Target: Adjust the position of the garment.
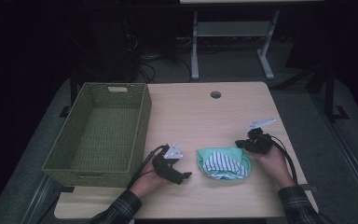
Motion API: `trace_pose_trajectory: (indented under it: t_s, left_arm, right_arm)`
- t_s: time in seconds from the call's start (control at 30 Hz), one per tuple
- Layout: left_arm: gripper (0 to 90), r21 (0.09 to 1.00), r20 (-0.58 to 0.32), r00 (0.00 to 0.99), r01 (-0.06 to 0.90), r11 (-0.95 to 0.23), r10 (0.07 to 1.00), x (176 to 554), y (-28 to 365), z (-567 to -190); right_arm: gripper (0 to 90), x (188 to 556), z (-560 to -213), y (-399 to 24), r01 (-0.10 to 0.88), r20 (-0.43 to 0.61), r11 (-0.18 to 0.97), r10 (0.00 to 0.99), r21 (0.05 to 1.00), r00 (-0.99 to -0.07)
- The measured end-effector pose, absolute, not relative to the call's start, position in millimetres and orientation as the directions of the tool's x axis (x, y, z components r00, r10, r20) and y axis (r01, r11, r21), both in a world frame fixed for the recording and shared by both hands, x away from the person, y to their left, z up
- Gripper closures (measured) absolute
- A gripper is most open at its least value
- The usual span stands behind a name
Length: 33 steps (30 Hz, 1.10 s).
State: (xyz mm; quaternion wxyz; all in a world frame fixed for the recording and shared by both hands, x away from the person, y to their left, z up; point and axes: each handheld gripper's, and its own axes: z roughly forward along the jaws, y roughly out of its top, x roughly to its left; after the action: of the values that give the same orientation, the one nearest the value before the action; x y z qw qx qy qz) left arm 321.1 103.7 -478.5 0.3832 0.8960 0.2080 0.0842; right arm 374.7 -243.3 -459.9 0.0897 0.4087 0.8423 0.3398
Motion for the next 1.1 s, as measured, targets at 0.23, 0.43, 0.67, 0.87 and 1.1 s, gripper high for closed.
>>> trace_pose_trajectory:
  t_s: [0.23, 0.43, 0.67, 0.87, 1.1]
  left_arm:
    - [12.6, 0.722, -0.009, 0.899, 0.309, -0.619, 0.437, 321, 104, -479]
    - [12.6, 0.722, -0.009, 0.899, 0.308, -0.620, 0.437, 321, 104, -479]
    - [12.6, 0.722, -0.009, 0.899, 0.309, -0.619, 0.438, 321, 104, -479]
    - [12.6, 0.722, -0.009, 0.899, 0.309, -0.619, 0.438, 321, 104, -479]
    - [12.6, 0.722, -0.009, 0.899, 0.309, -0.619, 0.438, 321, 104, -479]
  right_arm:
    - [90.0, 354, -462, -253, 0.624, 0.120, 0.447, 0.745, 0.641, -0.656]
    - [90.0, 335, -461, -258, 0.611, 0.116, 0.453, 0.736, 0.649, -0.668]
    - [90.0, 312, -461, -263, 0.603, 0.120, 0.456, 0.725, 0.654, -0.678]
    - [90.0, 292, -462, -265, 0.597, 0.128, 0.466, 0.709, 0.653, -0.693]
    - [90.0, 279, -456, -260, 0.575, 0.122, 0.463, 0.698, 0.675, -0.705]
